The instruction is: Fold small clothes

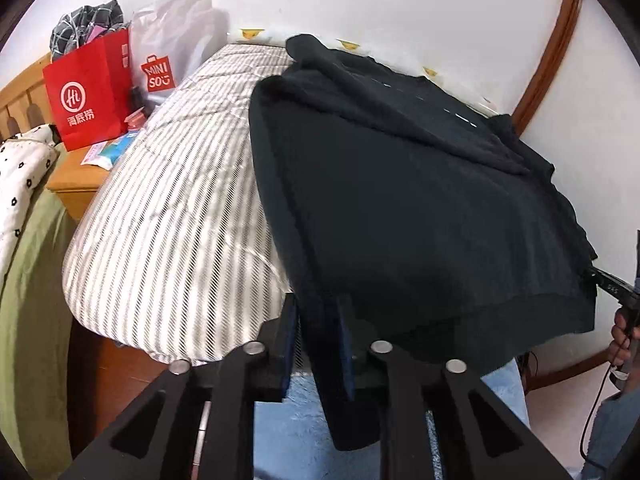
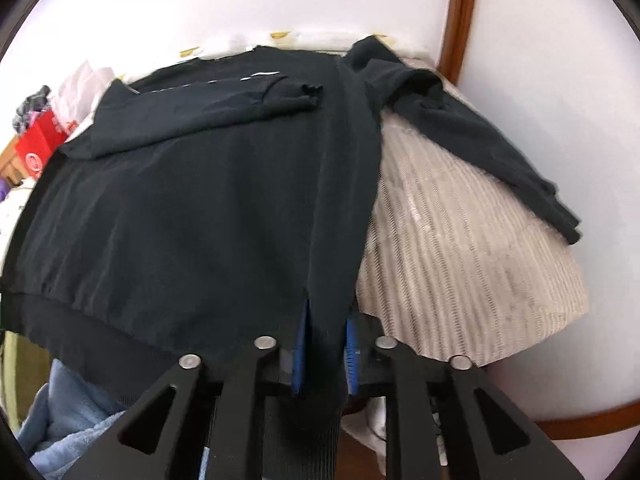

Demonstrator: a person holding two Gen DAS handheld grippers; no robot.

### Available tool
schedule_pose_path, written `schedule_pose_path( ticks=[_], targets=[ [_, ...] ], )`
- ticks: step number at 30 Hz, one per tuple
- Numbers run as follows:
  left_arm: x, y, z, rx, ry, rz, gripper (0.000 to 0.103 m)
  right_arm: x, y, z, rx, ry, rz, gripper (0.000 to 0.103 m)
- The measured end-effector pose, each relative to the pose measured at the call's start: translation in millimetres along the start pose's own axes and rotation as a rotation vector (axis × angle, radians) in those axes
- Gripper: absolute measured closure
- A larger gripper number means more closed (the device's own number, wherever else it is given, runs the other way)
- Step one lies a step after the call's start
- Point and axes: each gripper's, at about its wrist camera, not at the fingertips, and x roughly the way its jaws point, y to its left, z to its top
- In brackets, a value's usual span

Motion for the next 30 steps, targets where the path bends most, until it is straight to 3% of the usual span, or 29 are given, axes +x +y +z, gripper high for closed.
schedule_pose_path(
  ticks=[2, 6, 11, 20, 30],
  targets=[
    [0, 2, 8, 0.009, -0.014, 0.034, 0.081, -10, 3, 14, 0.014, -0.05, 0.002, 0.072],
    [9, 11, 37, 0.017, -0.028, 0.073, 0.08, -15, 34, 62, -0.026, -0.127, 0.029, 0.07],
    [28, 19, 82, 0.006, -0.034, 0.095, 0.079, 11, 111, 128, -0.068, -0.161, 0.181, 0.07],
    [67, 28, 147, 0.005, -0.043, 0.135, 0.07, 78, 273, 244, -0.214, -0.15, 0.405, 0.07],
    [117, 25, 185, 0.116, 0.002, 0.152, 0.07, 163, 383, 314, -0.343, -0.111, 0.452, 0.066]
  ],
)
